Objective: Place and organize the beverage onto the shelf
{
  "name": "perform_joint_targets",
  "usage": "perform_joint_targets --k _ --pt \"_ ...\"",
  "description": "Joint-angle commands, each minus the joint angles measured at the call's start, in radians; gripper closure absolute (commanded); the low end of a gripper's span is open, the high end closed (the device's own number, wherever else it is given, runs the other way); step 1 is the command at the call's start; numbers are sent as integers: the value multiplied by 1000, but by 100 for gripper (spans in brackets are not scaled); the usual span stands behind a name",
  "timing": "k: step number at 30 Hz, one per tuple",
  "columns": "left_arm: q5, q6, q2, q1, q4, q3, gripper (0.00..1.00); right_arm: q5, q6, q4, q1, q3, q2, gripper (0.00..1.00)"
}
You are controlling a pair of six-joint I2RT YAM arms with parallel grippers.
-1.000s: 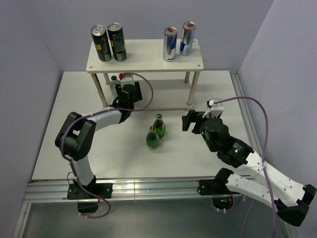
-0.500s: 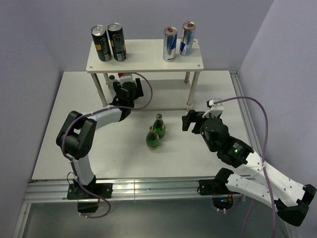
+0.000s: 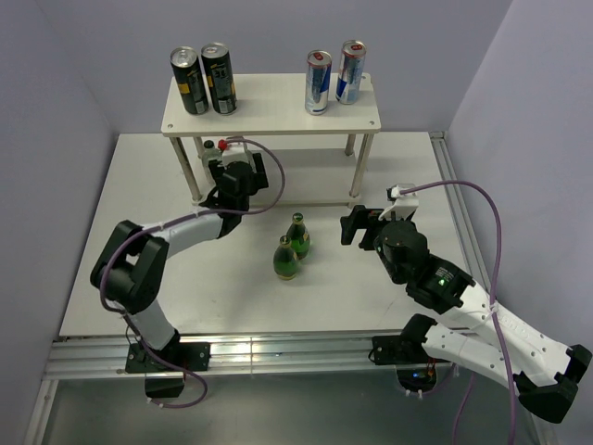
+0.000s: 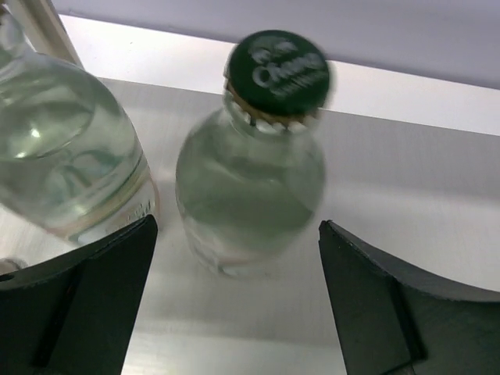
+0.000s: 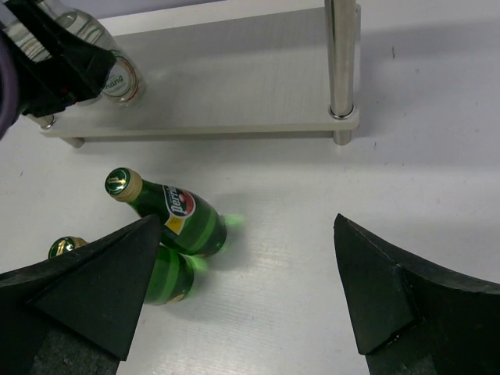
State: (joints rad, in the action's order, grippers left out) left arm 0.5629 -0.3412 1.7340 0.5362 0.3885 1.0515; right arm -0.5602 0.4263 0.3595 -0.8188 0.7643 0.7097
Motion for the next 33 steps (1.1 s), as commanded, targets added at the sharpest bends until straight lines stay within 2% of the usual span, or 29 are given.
perform_joint_targets --k 1,6,13,19,20,22,26,28,33 --pt "45 -36 -128 36 29 -53 9 -27 5 -16 -6 12 -13 2" --pt "66 -65 -231 82 13 -153 9 -27 6 -11 -6 12 -23 2" --pt "129 -136 -385 162 -128 -270 10 -35 9 -16 -6 4 -15 2" --pt "253 -248 -586 352 -356 -358 10 -38 9 -17 -6 4 -13 2" --pt "294 -269 -628 416 -388 -363 9 -38 8 -16 -6 7 -15 2" --pt "339 -363 -680 476 -550 -370 9 -40 9 -11 -6 7 -16 2" --pt "425 -545 -741 644 -774 -377 10 -43 9 -11 -6 6 -19 2" --pt "419 -578 -770 726 -793 -398 9 -43 9 -14 -5 6 -18 2" --pt "324 -506 -768 843 -612 -475 8 -47 8 -11 -6 13 -9 2"
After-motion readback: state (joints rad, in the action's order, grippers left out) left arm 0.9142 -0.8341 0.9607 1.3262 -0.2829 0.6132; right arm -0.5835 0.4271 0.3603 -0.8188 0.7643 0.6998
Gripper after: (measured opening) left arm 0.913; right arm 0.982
